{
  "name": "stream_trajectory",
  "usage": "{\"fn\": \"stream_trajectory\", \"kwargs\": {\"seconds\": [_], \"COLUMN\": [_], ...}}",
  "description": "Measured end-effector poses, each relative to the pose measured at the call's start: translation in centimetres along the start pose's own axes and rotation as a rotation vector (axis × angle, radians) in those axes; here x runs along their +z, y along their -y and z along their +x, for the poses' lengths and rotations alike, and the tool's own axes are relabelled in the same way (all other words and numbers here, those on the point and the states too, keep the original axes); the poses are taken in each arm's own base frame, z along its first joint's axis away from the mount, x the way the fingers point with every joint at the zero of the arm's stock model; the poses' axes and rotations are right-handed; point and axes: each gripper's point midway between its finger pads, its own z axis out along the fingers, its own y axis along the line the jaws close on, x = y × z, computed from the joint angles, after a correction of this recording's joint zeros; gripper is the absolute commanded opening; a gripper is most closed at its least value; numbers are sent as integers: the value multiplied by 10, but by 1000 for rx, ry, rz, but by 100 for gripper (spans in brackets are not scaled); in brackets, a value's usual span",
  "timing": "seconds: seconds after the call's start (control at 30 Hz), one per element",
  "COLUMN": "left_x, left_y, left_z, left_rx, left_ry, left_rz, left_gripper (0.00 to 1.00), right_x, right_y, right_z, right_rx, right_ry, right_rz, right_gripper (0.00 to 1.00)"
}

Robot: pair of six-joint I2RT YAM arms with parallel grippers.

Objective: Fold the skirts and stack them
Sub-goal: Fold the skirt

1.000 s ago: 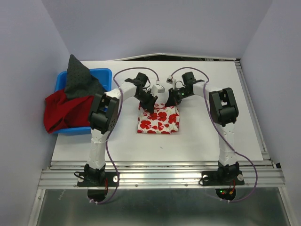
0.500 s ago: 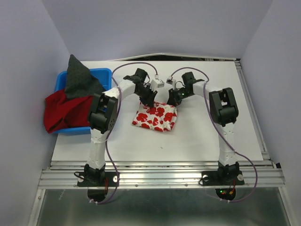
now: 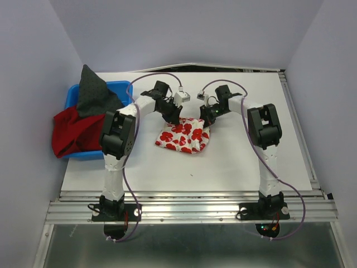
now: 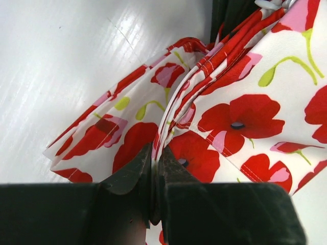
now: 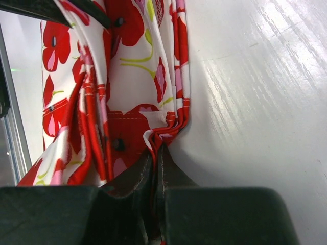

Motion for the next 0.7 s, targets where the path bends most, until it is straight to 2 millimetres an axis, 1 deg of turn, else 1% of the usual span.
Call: {"fn": "stream_trajectory", "kwargs": {"seconds": [0.1, 0.33, 0.43, 0.5, 0.63, 0.7], "left_x": [-3, 2, 10, 19, 38, 42], "left_y": [2, 9, 7, 3, -7, -8], "left_z": [-5, -16, -24, -26, -19, -22], "left_rx": [26, 75, 83, 76, 16, -17], "left_ry": [11, 12, 14, 10, -16, -8], "left_rz": [-4, -8, -20, -26, -31, -24], "left_gripper": [0, 0, 0, 0, 0, 0], "right_x": [0, 0, 0, 0, 0, 0], "right_y": [0, 0, 0, 0, 0, 1], "right_z": [0, 1, 0, 1, 1, 1], "right_rx": [-1, -5, -12, -16, -25, -27], "right_ry": [-2, -2, -3, -4, -6, -7], "right_rz": [0, -1, -1, -2, -2, -1], "right_gripper": [1, 1, 1, 1, 7, 14]}}
